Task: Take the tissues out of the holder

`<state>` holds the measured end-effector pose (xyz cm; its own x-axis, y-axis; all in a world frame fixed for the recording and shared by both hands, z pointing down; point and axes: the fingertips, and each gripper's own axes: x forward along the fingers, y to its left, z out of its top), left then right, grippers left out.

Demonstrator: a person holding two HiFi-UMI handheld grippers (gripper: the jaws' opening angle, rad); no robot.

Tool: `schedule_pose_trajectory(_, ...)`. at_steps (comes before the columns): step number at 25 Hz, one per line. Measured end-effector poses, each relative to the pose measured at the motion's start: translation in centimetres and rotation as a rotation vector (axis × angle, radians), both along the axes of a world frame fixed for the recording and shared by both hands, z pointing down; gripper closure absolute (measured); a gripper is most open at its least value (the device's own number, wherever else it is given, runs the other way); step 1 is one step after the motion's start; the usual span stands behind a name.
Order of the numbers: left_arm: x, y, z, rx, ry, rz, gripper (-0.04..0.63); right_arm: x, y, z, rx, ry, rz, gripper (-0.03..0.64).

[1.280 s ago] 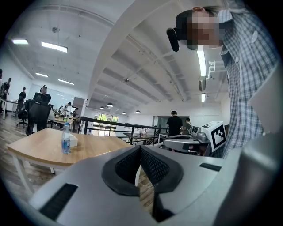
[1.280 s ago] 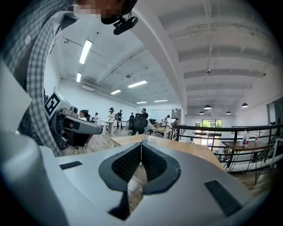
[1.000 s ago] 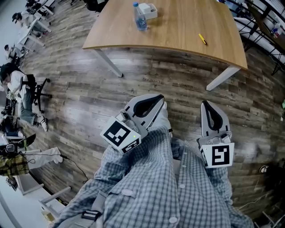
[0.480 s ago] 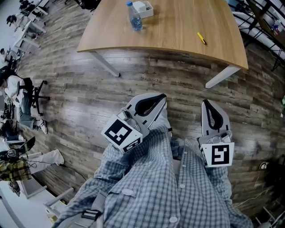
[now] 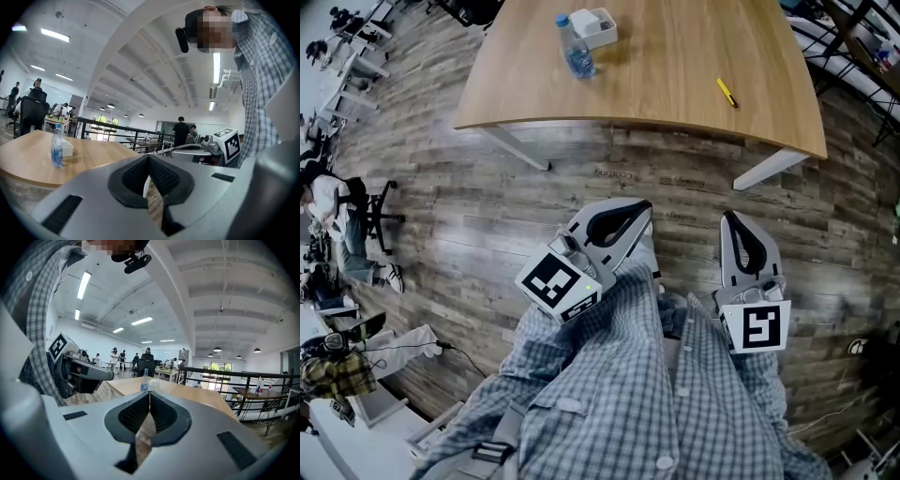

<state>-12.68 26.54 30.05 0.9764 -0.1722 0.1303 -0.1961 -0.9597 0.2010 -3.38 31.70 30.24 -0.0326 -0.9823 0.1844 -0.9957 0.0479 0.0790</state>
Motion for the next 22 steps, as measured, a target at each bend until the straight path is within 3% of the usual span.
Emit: schedule_pose_trajectory(22,3.6,-12.5,0.5,-0.04,-0.007,0.049,0.588,3.1,-11.3,0.2,-0.055,-0.006,0.053,0.603)
